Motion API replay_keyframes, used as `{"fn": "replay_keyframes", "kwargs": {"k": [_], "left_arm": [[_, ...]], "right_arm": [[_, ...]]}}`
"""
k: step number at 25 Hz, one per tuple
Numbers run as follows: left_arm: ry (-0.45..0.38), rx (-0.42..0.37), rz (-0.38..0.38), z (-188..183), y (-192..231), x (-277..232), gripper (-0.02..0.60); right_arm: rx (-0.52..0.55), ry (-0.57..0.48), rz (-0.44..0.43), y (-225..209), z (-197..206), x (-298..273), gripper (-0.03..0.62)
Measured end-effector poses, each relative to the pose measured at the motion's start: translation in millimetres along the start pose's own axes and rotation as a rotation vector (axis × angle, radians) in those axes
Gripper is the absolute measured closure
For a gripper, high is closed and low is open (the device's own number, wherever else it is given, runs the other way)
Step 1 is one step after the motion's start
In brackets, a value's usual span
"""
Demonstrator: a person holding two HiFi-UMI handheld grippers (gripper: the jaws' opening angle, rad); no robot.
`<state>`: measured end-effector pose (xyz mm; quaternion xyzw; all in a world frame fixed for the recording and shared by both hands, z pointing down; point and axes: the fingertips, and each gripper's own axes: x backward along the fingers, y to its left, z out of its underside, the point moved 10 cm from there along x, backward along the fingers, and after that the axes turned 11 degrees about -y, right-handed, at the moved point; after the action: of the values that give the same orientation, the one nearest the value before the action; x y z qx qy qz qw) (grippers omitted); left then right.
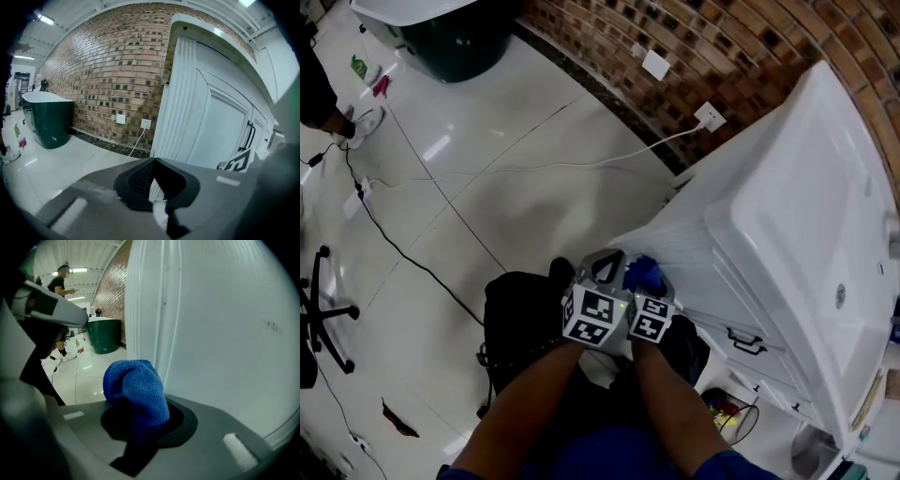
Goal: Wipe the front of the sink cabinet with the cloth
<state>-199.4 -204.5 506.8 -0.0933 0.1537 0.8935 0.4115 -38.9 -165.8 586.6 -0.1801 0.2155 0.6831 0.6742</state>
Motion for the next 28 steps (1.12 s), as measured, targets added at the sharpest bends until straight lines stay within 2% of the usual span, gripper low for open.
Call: {"fn": "replay_keyframes", "kwargs": {"k": [5,9,11,14,20,24,28], "left_arm": [[0.037,0.014,0.026,4,2,-4,0.580],[0.056,0.017,0.054,5,-2,-7,0.580],[0.057,0.009,0.065,5,-5,-7,0.580],[0.034,-0.008,0.072,2,-11,-4,0.580],[-0.102,-0.072,0.163,-15,-45,7,0.580],[-0.264,-0.159,0.227,-36,-81,25,0.581],[-0.394,-0.214,0.208,-58,-96,41,0.581]], "right_arm": [[-0.003,0.067,-0.001,1,12,-12,0.514],[-0.018,0.073,-0.014,0,12,-10,0.514],[-0.034,0.047,-0.031,1,6,-3,0.514],[-0.055,-0.049,-0.066,3,-11,20,0.514],[-0.154,-0.263,-0.084,-4,-52,85,0.514],[-0.109,-0.447,-0.098,-9,-92,130,0.514],[-0.068,-0.571,-0.064,-23,-118,168,0.514]]}}
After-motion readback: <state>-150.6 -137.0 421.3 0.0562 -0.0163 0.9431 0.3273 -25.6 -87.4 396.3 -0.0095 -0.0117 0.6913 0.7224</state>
